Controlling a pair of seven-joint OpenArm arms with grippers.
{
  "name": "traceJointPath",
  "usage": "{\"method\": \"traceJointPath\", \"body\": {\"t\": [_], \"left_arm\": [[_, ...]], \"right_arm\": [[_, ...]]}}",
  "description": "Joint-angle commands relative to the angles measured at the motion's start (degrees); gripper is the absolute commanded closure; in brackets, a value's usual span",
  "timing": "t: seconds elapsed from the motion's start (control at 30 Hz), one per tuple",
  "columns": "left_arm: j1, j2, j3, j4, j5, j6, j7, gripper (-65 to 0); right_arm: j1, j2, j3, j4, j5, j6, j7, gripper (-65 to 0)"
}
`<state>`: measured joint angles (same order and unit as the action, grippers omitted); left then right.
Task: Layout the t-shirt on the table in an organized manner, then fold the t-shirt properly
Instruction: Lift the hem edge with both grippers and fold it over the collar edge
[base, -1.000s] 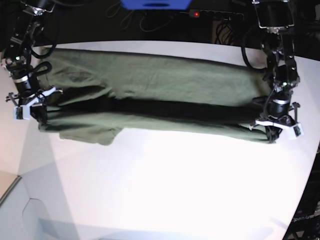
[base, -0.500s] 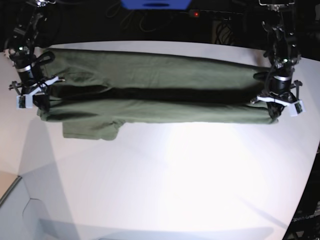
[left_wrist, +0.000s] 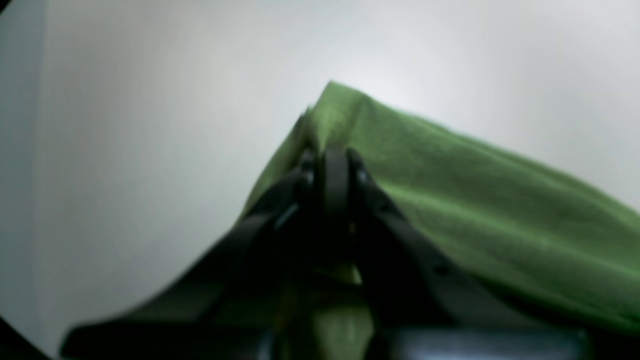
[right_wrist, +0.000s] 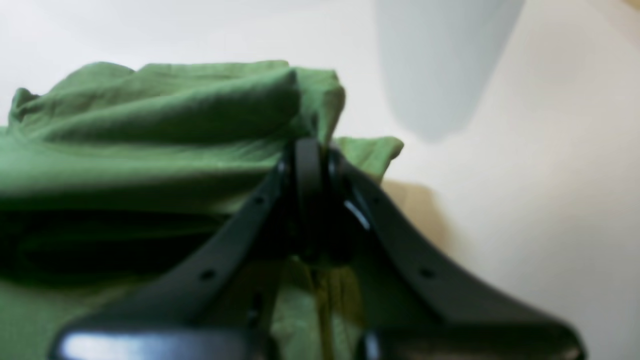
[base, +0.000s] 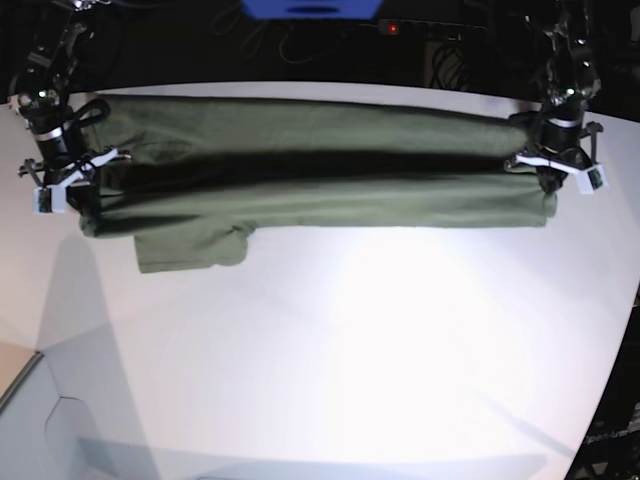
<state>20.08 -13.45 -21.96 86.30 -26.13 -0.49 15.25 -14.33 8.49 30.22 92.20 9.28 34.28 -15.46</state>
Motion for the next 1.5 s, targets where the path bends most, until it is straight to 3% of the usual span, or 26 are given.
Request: {"method": "traceJointPath", "body": {"t": [0.0, 0.5, 0.87, 1.17, 1.47], "left_arm": [[0.0, -0.8, -0.2, 0.4, 0.1, 0.2, -1.6, -0.3], [-0.1, -0.8, -0.2, -3.4, 0.2, 0.2, -1.6, -0.3], [-0.3, -0.8, -0.2, -3.4, 0.1, 0.2, -1.6, -0.3], [-0.3, -0.9, -0.6, -3.4, 0.1, 0.2, -1.6, -0.3], [-0.3, -1.3, -0.8, -2.1, 0.1, 0.2, -1.7, -0.3]], "right_arm": [[0.4, 0.8, 0.3, 1.0, 0.8, 0.1, 1.6, 0.0], [-1.1, -0.4, 0.3, 1.2, 0.8, 0.1, 1.6, 0.0], [-4.0, -1.9, 0.3, 12.4, 0.9, 0.1, 1.3, 0.0], [-8.0, -1.9, 0.4, 11.9, 0.8, 0.1, 1.6, 0.0], [-8.3, -1.7, 0.4, 1.6, 0.8, 0.1, 4.1, 0.0]]}}
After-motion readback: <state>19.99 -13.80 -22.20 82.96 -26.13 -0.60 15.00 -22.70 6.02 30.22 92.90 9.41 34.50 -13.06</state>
